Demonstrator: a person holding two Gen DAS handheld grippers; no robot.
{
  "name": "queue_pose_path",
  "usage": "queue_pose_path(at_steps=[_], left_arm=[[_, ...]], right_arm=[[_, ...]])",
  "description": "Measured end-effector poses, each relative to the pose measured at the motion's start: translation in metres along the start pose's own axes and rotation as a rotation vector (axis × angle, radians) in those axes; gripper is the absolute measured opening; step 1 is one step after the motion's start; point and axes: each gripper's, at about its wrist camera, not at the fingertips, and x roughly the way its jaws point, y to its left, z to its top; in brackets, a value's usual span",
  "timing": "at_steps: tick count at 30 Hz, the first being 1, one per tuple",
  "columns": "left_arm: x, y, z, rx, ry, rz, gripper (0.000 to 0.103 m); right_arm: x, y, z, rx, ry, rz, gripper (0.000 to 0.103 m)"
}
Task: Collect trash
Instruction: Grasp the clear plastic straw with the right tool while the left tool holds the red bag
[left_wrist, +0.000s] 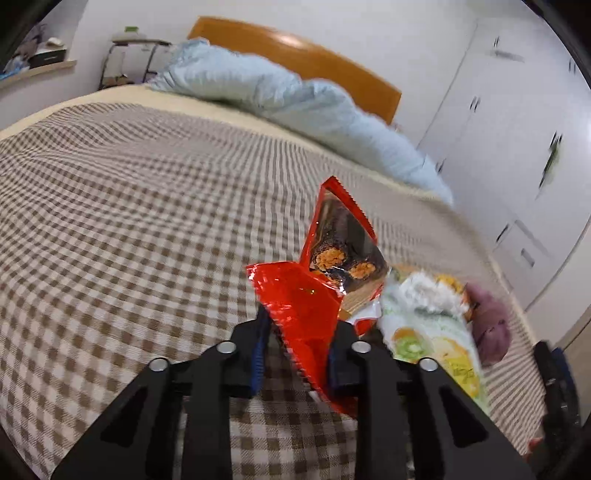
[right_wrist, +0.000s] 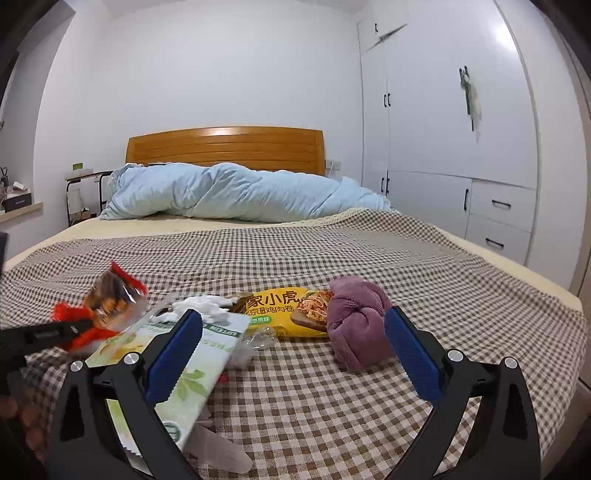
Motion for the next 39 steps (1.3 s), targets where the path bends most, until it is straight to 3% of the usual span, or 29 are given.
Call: queue_pose_path(at_steps=[6, 16, 23, 25, 31, 33, 34, 35, 37, 39], left_arm=[[-0.036, 0.018, -0.005, -0.079, -0.168, -0.016, 0.017], [-0.047, 0.014, -0.009, -0.06, -0.22, -0.066, 0.017], [-0.045, 0.024, -0.009, -0.114, -0.217, -0.113, 0.017], [-0.047, 0.024, -0.01, -0.112, -0.223, -0.115, 0.017], [-0.051, 0.025, -0.011, -0.117, -0.24, -0.114, 0.017], [-0.051, 0.024, -0.011, -0.116, -0.238, -0.113, 0.017], [-0.051, 0.024, -0.011, -0.116, -0.237, -0.113, 0.017], [-0.051, 0.024, -0.011, -0.117, -0.237, -0.115, 0.017], [-0.052, 0.024, -0.011, -0.12, -0.237, -0.118, 0.017], [-0.051, 0.025, -0.011, -0.122, -0.235, -0.119, 0.017]], right_arm=[[0.002, 0.011, -0.002, -0.055, 0.006, -0.009, 0.095], [0.011, 0.02, -0.003, -0.092, 0.049, -0.006, 0.095], [0.004, 0.022, 0.019, -0.088, 0.031, 0.142, 0.095], [0.014, 0.038, 0.028, -0.135, 0.103, 0.252, 0.095], [0.047, 0.091, 0.028, -0.307, 0.231, 0.341, 0.095], [0.066, 0.111, 0.021, -0.364, 0.327, 0.344, 0.077], [0.076, 0.115, 0.017, -0.372, 0.378, 0.331, 0.056], [0.093, 0.118, 0.009, -0.357, 0.47, 0.322, 0.048], [0.105, 0.116, 0.0, -0.322, 0.523, 0.322, 0.041], [0.106, 0.113, -0.004, -0.269, 0.535, 0.365, 0.014]])
